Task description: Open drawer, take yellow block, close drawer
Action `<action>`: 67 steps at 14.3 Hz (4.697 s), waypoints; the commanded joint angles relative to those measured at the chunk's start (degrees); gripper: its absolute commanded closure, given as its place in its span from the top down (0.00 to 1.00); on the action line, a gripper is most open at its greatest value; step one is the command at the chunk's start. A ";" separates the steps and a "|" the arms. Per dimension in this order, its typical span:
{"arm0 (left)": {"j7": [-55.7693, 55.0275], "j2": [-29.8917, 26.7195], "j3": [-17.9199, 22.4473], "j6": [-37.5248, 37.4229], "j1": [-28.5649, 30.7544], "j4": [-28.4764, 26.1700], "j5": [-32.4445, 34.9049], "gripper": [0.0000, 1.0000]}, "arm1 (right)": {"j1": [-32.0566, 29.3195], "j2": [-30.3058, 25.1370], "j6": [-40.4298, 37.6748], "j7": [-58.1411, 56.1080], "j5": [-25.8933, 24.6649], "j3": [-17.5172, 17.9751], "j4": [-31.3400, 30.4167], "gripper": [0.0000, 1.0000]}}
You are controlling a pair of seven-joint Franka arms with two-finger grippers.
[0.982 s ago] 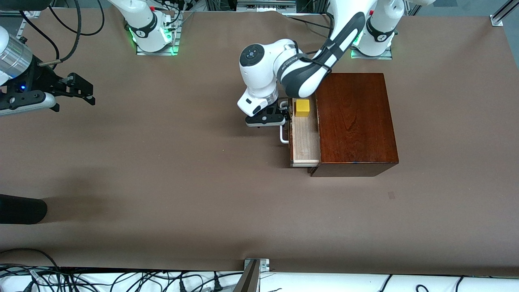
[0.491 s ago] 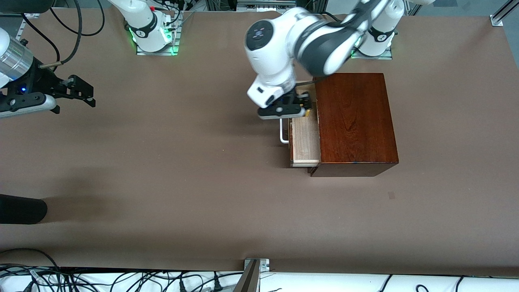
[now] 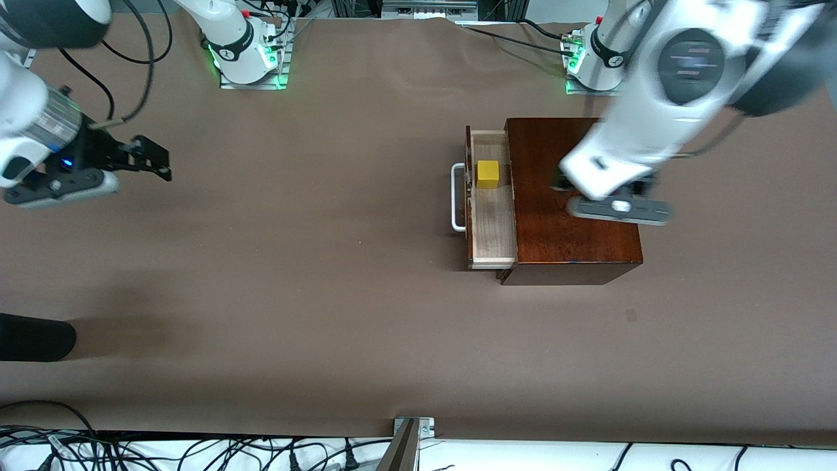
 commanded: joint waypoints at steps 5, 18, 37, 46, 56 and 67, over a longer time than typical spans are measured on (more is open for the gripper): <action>18.44 -13.22 11.77 6.15 3.57 -14.35 -7.02 1.00 | 2.13 6.00 -1.06 -0.91 -0.65 -0.01 1.60 1.00; 19.78 -17.91 18.20 11.11 0.22 -20.37 -6.31 1.00 | 37.89 18.99 15.09 -12.84 -2.49 2.54 11.16 1.00; 19.87 -17.73 18.03 11.11 0.22 -20.11 -6.31 1.00 | 50.40 39.75 21.35 -17.79 -10.41 2.19 29.73 1.00; 19.87 -17.64 18.03 11.11 0.22 -20.11 -6.31 1.00 | 52.67 45.37 22.32 -15.42 -10.32 2.10 34.47 1.00; 19.70 -17.64 18.03 11.11 0.22 -20.02 -6.31 1.00 | 53.12 46.61 22.14 -15.15 -11.99 1.84 34.30 0.61; 19.70 -17.64 17.94 11.11 0.22 -20.02 -6.31 1.00 | 52.42 41.96 14.16 -13.49 -11.20 1.40 37.45 0.00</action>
